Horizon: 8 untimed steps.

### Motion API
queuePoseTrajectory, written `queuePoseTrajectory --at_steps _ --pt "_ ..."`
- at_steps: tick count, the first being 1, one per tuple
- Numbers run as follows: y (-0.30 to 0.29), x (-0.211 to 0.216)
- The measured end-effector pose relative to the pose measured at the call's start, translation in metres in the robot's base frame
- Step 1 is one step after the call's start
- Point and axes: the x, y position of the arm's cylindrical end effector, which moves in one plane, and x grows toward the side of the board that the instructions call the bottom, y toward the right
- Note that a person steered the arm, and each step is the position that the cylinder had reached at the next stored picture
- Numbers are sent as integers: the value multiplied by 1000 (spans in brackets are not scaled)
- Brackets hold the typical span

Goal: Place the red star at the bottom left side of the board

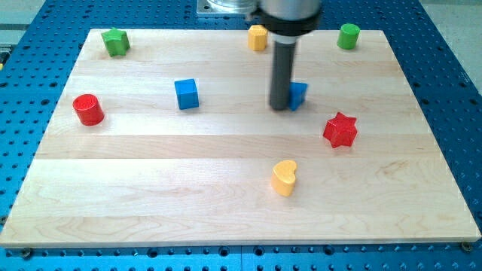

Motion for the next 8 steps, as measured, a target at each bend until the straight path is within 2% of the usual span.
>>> queuePoseTrajectory --at_steps 3,8 --pt "91 14" --pt "91 68"
